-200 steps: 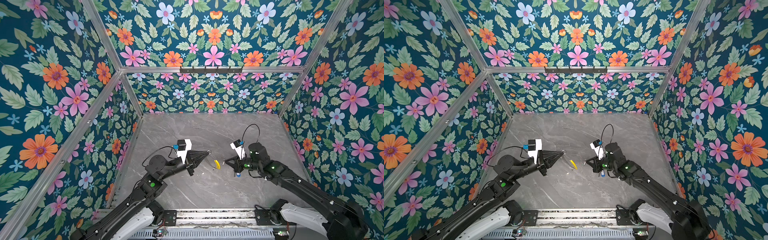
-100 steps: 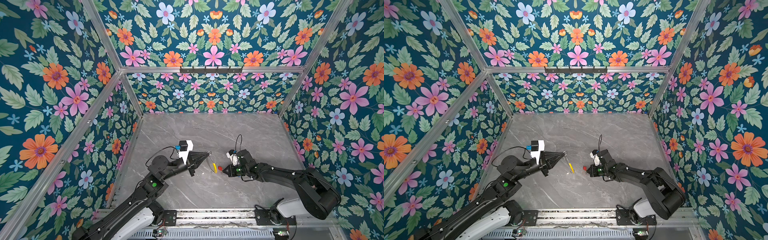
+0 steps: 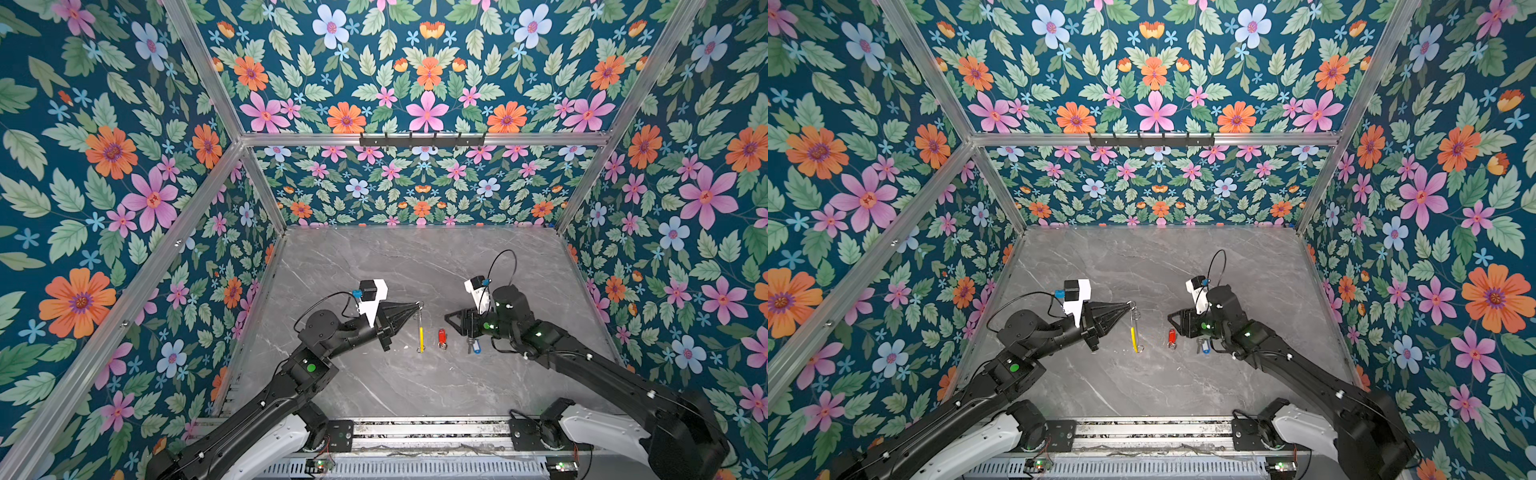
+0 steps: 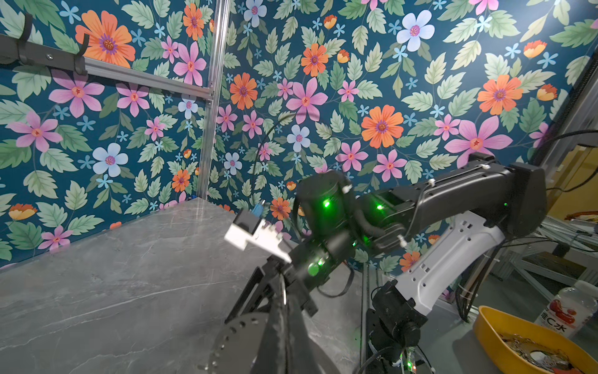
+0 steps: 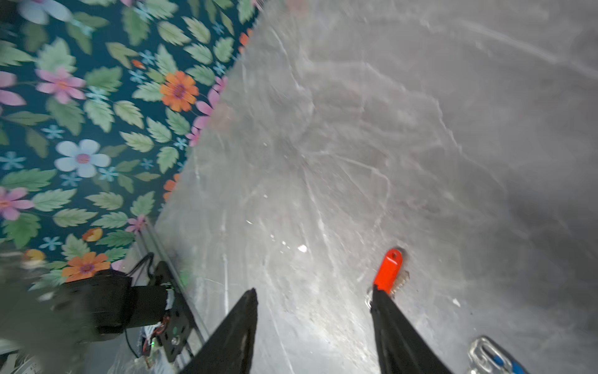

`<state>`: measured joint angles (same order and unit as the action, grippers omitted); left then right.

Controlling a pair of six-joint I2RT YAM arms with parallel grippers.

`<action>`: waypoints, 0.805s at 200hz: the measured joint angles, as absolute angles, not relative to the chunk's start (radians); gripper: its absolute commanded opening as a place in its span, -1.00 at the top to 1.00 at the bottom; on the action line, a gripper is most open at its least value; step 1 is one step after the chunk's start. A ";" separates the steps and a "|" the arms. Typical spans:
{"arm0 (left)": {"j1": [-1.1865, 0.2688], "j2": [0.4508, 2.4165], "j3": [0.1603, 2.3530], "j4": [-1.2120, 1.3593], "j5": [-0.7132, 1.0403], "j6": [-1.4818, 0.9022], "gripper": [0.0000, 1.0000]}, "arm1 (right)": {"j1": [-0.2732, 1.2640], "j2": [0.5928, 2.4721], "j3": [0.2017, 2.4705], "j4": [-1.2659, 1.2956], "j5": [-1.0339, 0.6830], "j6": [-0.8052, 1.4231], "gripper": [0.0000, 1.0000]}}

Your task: Remove the keys from the keyring

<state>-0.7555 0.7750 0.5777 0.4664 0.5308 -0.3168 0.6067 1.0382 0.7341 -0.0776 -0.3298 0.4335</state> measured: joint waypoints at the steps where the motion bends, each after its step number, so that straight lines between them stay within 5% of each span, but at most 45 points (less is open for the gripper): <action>1: -0.756 0.776 0.579 0.467 0.530 -0.317 1.00 | 0.607 1.035 0.738 -0.079 -0.330 0.432 -0.21; 108: -0.756 0.839 0.633 0.501 0.411 -0.338 1.00 | 0.958 1.069 1.143 -0.237 -0.191 0.171 -0.52; 161: -0.755 0.843 0.637 0.518 0.383 -0.353 1.00 | 0.976 1.139 1.129 -0.249 -0.097 0.147 -0.39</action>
